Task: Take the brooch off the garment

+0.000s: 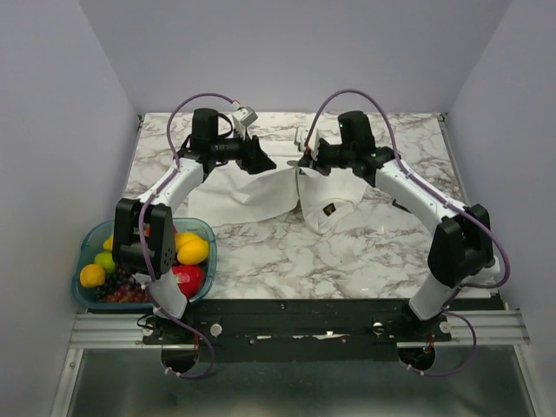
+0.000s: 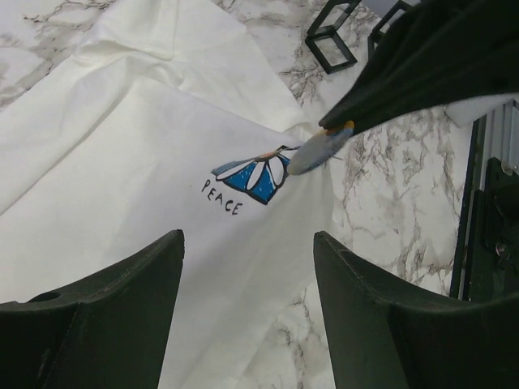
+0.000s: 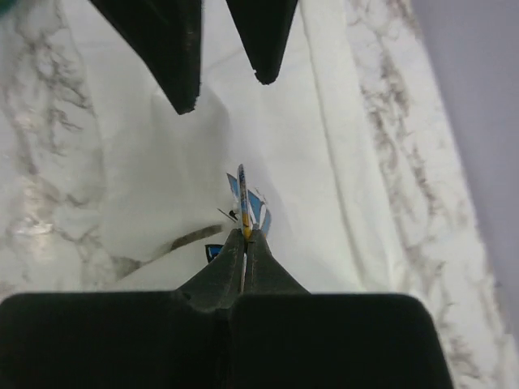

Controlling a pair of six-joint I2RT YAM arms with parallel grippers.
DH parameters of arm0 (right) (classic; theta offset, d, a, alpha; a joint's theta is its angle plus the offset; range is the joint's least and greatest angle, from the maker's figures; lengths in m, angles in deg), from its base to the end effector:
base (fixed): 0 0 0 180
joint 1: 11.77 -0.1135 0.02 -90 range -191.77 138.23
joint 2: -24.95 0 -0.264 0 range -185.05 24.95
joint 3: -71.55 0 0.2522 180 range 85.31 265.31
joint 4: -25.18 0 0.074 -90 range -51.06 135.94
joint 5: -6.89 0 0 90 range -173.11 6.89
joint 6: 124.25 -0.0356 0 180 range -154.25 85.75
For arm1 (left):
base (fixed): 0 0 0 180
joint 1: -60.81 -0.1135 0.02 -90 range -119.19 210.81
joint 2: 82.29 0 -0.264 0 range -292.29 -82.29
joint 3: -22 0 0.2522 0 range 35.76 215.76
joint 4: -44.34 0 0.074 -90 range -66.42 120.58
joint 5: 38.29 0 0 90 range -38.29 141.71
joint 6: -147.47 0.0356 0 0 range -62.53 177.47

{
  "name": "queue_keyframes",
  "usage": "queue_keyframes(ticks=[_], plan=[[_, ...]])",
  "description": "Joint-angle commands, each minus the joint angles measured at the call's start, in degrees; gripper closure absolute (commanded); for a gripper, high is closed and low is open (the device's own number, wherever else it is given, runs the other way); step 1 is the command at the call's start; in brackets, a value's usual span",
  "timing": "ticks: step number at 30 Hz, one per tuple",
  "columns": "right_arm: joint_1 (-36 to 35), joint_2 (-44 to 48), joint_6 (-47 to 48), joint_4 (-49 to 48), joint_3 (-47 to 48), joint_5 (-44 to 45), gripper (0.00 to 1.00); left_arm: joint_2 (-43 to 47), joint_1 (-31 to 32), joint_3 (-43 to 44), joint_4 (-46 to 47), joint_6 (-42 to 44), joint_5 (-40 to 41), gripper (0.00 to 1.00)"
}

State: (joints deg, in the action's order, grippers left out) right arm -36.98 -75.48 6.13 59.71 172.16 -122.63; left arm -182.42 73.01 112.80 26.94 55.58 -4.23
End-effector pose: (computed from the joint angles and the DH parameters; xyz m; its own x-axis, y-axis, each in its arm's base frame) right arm 0.3557 0.1925 0.3167 0.1319 -0.4903 -0.8615 -0.9431 0.2055 -0.2614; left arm 0.3839 -0.1132 0.2902 -0.4671 0.0821 -0.8804 0.8266 0.3940 -0.4019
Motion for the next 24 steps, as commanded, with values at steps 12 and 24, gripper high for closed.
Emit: queue_keyframes(ticks=[12,24], plan=[[-5.7,-2.0,41.8,-41.0,-20.0,25.5,1.00,1.0,-1.6,-3.7,3.3,-5.3,1.6,0.27],[7.5,-8.6,-14.2,-8.4,19.0,6.3,1.00,2.7,-1.6,-2.0,9.1,-7.8,-0.2,0.26]])
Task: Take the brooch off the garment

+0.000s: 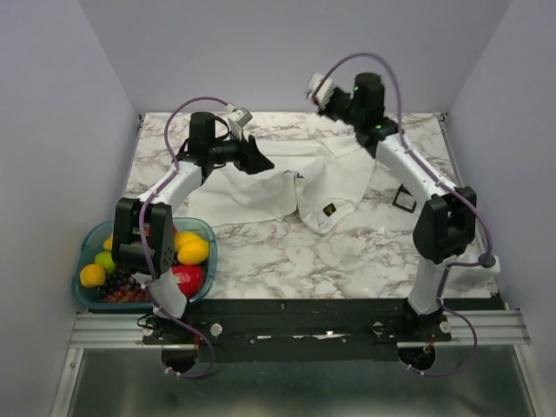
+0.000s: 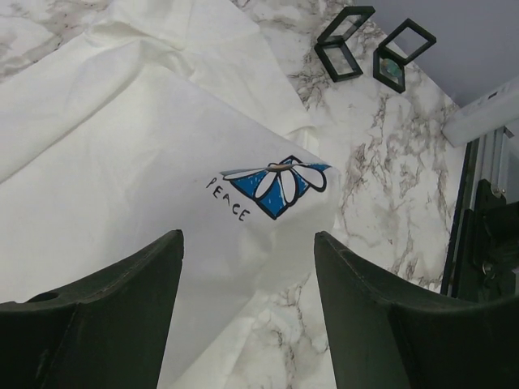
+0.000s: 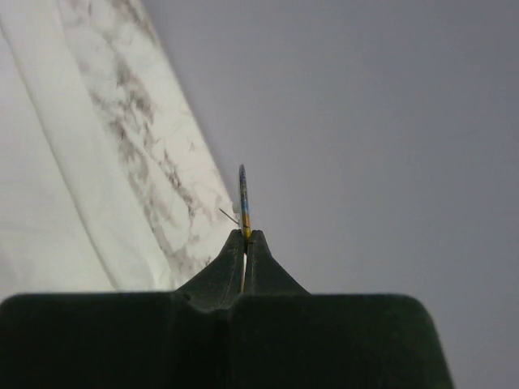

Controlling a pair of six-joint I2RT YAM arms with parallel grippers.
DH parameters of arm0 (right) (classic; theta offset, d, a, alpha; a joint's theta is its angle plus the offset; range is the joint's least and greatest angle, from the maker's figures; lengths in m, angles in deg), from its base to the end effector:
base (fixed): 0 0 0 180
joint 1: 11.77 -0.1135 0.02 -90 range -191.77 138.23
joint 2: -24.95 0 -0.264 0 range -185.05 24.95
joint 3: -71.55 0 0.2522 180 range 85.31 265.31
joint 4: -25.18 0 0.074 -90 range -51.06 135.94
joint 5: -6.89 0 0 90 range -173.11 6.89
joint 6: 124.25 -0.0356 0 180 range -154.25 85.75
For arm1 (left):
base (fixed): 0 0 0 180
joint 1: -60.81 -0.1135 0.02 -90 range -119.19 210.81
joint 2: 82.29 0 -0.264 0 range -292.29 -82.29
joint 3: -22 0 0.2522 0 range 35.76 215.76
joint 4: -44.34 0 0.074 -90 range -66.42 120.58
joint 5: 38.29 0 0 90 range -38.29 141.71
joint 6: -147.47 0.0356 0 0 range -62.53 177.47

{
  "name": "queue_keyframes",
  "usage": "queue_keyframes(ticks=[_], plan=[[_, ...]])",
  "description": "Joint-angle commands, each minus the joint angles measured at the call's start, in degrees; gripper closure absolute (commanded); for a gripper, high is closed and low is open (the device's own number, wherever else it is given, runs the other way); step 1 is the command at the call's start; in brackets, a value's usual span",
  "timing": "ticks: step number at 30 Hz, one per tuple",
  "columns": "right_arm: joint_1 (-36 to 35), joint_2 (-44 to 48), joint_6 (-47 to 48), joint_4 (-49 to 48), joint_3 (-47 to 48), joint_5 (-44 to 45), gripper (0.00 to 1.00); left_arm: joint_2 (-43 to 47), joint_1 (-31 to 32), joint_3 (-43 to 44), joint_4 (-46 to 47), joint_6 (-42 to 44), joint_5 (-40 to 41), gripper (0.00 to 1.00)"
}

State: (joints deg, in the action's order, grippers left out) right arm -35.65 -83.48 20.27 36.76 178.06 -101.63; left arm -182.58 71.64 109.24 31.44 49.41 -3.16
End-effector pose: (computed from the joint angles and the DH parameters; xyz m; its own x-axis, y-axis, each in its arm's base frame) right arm 0.4163 0.1967 0.3304 0.4187 -0.6591 -0.6248 -0.5605 0.3537 -0.7488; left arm 0.3852 -0.1033 0.2750 -0.5420 0.0215 -0.8401 0.7619 0.4343 -0.4804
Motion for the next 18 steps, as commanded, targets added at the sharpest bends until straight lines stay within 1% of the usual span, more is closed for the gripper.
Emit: queue_keyframes(ticks=[1,2,3,4,5,6,7,8,9,10,13,15,16,17,18], plan=[[7.2,-2.0,-36.1,17.5,15.1,-18.1,1.00,2.8,-0.2,1.9,5.2,-2.0,-1.4,0.26],[8.5,-2.4,-39.7,18.5,18.0,-24.2,1.00,2.8,-0.3,2.5,6.0,-2.7,-1.4,0.26],[9.1,-2.9,-42.9,19.3,18.9,-27.8,1.00,2.7,-0.2,3.0,9.0,-5.5,-1.5,0.25],[9.7,-3.3,-48.5,20.1,19.5,-31.5,1.00,2.6,-0.2,3.4,10.6,-7.6,-1.5,0.25],[10.4,-3.9,-51.2,20.1,20.0,-38.5,1.00,2.3,-0.2,4.4,12.5,-9.5,-1.8,0.24],[10.7,-4.0,-53.6,20.0,19.9,-41.6,1.00,1.9,-0.2,5.0,16.7,-14.5,-2.1,0.23],[10.7,-4.0,-58.7,18.6,19.4,-44.2,1.00,1.6,-0.2,5.7,18.8,-17.1,-2.2,0.21],[10.8,-3.2,-61.1,17.0,18.5,-48.0,1.00,0.7,-0.1,7.0,20.8,-19.3,-2.4,0.20],[10.8,-2.7,-63.6,14.5,15.3,-49.5,1.00,0.4,0.2,7.8,24.7,-21.7,-2.6,0.20],[10.7,-2.2,-68.8,9.5,14.0,-50.5,1.00,0.2,0.4,8.4,26.1,-24.6,-2.9,0.20],[10.7,-1.4,-74.0,4.3,11.4,-51.6,1.00,-0.4,1.8,11.2,28.1,-26.7,-4.0,0.16],[10.7,-1.4,-75.2,2.7,11.0,-52.2,1.00,-1.3,2.4,13.1,28.3,-28.1,-4.8,0.15],[10.7,-1.5,-75.6,2.7,11.2,-52.2,1.00,-1.7,3.0,13.4,28.6,-28.8,-5.2,0.13],[10.7,-1.6,-75.8,1.0,11.5,-52.3,1.00,-1.8,3.1,13.5,28.5,-28.8,-5.2,0.01],[10.7,-1.7,-76.0,0.8,11.7,-52.3,1.00,-1.8,3.4,13.5,27.9,-28.2,-4.9,0.01]])
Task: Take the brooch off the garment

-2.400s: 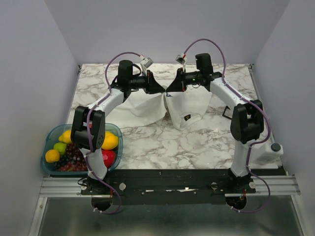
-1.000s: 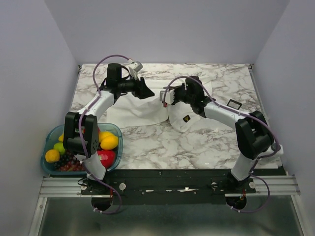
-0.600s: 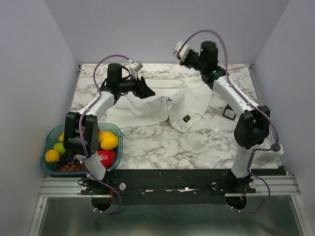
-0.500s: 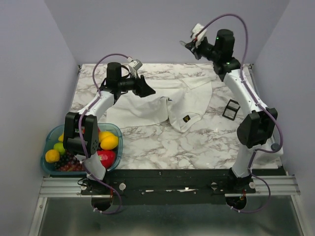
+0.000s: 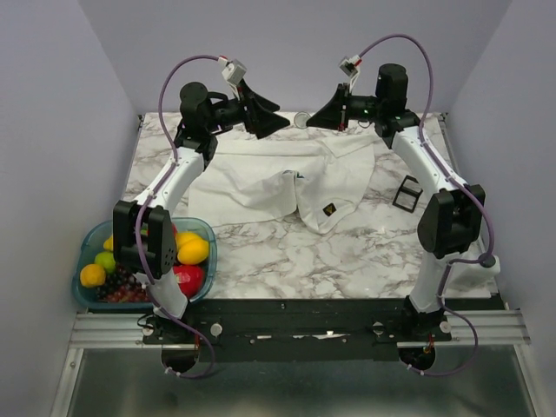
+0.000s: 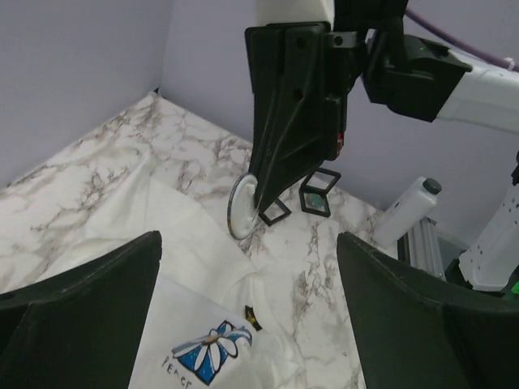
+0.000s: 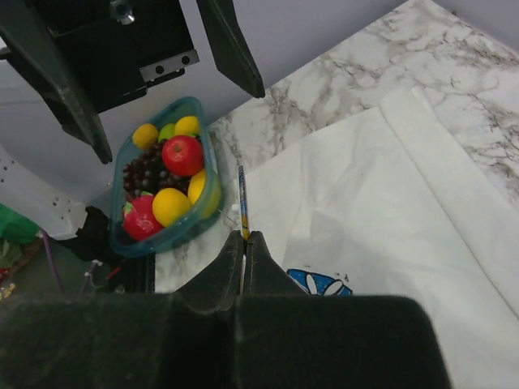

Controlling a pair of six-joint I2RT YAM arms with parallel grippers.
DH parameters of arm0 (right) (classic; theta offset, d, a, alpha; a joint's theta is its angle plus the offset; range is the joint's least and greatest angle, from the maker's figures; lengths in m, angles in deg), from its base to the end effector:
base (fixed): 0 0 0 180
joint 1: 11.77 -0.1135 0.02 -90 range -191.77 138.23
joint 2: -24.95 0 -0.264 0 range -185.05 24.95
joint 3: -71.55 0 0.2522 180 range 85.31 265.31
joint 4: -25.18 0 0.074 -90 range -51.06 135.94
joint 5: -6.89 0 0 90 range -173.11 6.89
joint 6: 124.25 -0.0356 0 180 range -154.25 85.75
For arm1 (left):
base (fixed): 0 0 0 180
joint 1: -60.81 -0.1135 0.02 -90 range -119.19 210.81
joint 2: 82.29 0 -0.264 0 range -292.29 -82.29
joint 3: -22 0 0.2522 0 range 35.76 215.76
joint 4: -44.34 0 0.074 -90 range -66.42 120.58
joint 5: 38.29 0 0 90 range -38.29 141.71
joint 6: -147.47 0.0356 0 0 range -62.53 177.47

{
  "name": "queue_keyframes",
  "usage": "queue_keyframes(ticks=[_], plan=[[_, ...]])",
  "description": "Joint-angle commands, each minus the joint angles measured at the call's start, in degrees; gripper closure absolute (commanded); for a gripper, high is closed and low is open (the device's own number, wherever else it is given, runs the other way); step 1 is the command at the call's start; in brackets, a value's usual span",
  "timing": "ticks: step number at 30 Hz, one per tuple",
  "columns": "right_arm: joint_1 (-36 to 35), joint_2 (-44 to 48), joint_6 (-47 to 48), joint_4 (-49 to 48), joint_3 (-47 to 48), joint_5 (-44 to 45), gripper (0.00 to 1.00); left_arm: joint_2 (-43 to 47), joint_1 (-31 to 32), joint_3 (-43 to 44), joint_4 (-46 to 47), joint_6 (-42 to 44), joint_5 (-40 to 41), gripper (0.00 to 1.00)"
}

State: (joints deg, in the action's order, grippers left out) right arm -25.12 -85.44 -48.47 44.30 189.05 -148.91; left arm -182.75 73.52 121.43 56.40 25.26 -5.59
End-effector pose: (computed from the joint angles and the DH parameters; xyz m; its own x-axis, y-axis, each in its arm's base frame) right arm 0.4293 0.1352 0.3737 -0.4327 0.0008 -0.9015 -0.8835 0.1987 0.4242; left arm 0.3949 -0.1198 0.3864 -0.3349 -0.2197 -0.9163 0.8818 0.2697 -0.3870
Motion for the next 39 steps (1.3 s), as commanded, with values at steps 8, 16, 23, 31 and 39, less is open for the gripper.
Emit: queue_keyframes(ticks=[8,16,23,31,39], plan=[[0.1,0.8,-12.3,-12.0,-1.1,-4.9,1.00,-2.7,3.2,2.7,-0.8,-0.8,-0.1,0.01],[-0.2,1.1,-13.5,-13.5,-2.5,-5.0,1.00,-3.6,4.1,2.7,3.0,-3.9,-0.2,0.01],[-0.3,1.5,-13.1,-13.5,-3.3,-5.0,0.99,-5.4,4.6,4.0,3.3,-4.4,-2.6,0.26],[-0.8,1.7,-12.5,-13.3,-3.2,-4.9,1.00,-6.4,5.8,4.8,2.7,-3.3,-3.6,0.40],[-1.2,2.0,-10.4,-11.4,-3.6,-4.8,1.00,-7.1,5.9,5.2,2.8,-3.5,-3.3,0.50]])
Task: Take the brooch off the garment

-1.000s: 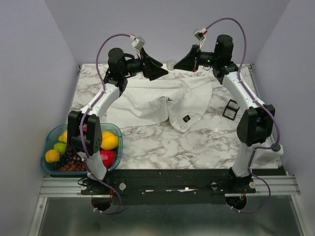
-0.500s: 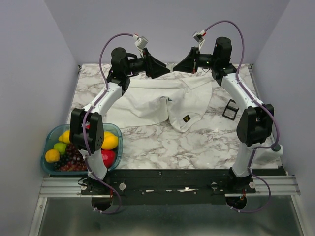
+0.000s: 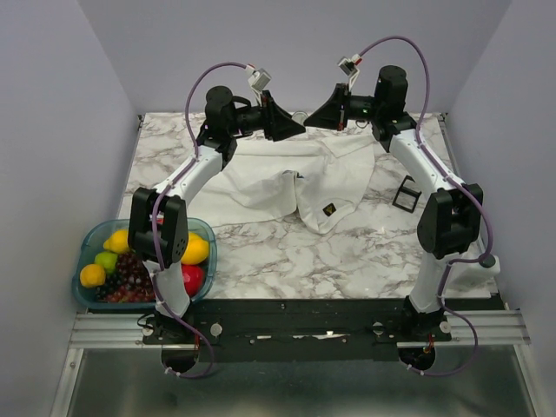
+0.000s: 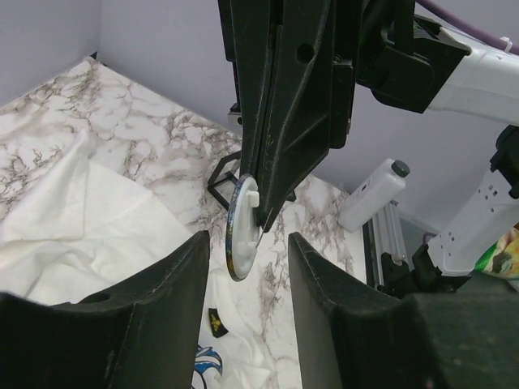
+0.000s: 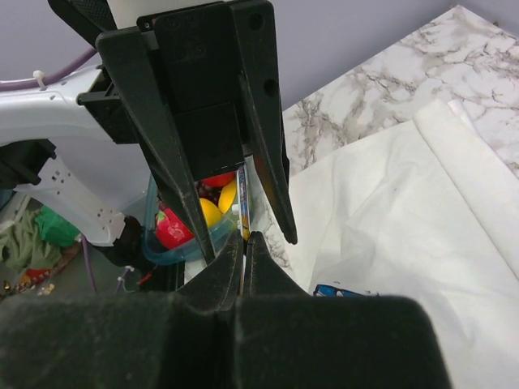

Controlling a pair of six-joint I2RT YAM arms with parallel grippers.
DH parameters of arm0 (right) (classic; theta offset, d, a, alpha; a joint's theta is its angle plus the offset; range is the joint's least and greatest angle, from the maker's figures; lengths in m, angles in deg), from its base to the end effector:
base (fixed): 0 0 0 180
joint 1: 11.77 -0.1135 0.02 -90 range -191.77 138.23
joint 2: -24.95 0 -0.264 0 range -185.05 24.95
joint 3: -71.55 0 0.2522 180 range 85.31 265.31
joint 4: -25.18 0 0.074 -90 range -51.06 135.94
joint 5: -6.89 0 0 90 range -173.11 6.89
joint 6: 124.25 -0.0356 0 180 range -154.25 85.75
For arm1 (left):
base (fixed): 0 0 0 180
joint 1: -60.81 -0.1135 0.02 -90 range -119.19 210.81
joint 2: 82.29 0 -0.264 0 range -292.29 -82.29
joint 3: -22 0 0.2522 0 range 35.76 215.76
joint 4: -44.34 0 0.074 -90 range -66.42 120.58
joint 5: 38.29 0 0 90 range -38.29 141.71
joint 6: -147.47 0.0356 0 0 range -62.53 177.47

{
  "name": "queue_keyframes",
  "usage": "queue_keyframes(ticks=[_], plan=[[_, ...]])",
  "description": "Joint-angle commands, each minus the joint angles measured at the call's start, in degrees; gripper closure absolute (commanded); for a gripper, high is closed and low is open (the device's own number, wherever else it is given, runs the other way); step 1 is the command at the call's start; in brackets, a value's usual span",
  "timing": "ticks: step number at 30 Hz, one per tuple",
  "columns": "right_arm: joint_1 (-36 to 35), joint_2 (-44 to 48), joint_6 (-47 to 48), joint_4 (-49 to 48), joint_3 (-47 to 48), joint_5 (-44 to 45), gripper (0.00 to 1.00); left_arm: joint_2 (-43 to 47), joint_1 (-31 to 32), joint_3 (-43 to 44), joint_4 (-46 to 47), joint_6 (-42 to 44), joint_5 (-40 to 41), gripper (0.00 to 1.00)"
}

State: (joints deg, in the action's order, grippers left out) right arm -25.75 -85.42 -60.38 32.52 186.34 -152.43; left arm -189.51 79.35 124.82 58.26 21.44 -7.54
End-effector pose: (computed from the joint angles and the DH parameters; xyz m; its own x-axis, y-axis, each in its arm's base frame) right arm 0.4284 0.1410 0.3760 -0.4813 0.0405 -0.8756 -0.8688 0.1104 0.4826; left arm 0.4080 -0.1691 0.3616 -0.4415 -0.1691 -0.8812 0.8736 0.1431 -0.4652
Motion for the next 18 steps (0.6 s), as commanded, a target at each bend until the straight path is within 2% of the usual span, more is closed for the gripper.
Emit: queue_keyframes(ticks=[1,8,18], plan=[[-0.7,2.0,2.1,0.9,-0.8,-1.2,1.00,-0.4,0.1,1.8,1.1,0.3,-1.3,0.50],[-0.8,2.1,3.1,2.0,-1.1,-0.9,1.00,-0.4,-0.2,1.4,2.7,-1.3,-1.5,0.60],[-0.9,2.3,4.9,3.3,-1.3,-0.7,1.00,-0.4,-0.5,0.7,4.0,-2.6,-1.3,0.67]])
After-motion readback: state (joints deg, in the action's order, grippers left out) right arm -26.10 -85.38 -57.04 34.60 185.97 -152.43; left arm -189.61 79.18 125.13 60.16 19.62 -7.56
